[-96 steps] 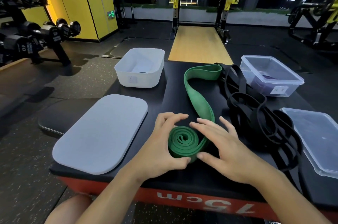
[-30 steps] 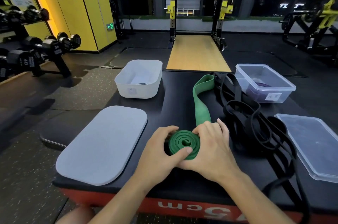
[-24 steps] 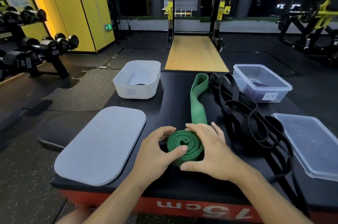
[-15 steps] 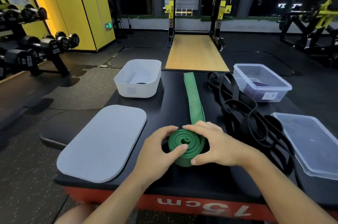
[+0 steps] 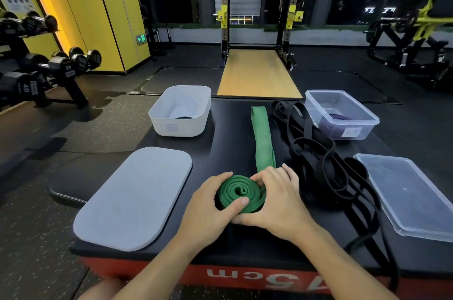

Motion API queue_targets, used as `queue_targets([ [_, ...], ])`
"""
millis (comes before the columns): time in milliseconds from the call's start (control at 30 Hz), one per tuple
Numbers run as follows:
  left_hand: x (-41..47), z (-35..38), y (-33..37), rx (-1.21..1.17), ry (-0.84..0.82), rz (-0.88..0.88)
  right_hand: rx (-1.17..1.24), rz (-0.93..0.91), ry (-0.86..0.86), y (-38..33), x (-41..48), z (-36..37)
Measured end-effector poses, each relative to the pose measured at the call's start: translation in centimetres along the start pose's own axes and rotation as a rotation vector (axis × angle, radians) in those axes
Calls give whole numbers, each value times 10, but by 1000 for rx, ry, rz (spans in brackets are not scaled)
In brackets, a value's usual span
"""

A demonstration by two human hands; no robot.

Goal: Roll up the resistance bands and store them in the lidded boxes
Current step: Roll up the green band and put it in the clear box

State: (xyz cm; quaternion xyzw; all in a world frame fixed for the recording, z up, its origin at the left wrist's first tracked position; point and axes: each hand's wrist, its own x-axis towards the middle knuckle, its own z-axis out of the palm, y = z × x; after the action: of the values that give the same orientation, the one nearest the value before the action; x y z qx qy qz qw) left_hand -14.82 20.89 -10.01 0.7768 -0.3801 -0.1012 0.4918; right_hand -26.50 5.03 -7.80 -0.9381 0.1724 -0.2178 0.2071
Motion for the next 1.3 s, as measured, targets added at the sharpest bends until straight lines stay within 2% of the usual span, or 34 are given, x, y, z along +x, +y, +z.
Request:
queue_targets([
  [133, 2, 0, 0, -15, -9, -11, -94, -4, 80, -6, -2, 10],
  [233, 4, 0, -2, -33, -1, -23, -133, -16, 39, -5, -2, 10],
  [367, 5, -3, -4, -81, -5, -35, -52, -32, -93, -4, -2, 1],
  [533, 5, -6, -7, -165, -60, -81, 98, -96, -409, 2, 9, -20],
  [633, 4, -6, -5, -171, -61, -82, 89, -88, -452, 3, 16, -27],
  [933, 6, -2, 4, -66, -48, -89, 36, -30, -301, -5, 17, -11],
  [1100, 5, -3, 2, -63, -88, -107, -76, -67, -155, -6, 14, 0],
  [1300, 8, -3, 2, -70, -56, -147, -144, -13, -120, -10, 12, 4],
])
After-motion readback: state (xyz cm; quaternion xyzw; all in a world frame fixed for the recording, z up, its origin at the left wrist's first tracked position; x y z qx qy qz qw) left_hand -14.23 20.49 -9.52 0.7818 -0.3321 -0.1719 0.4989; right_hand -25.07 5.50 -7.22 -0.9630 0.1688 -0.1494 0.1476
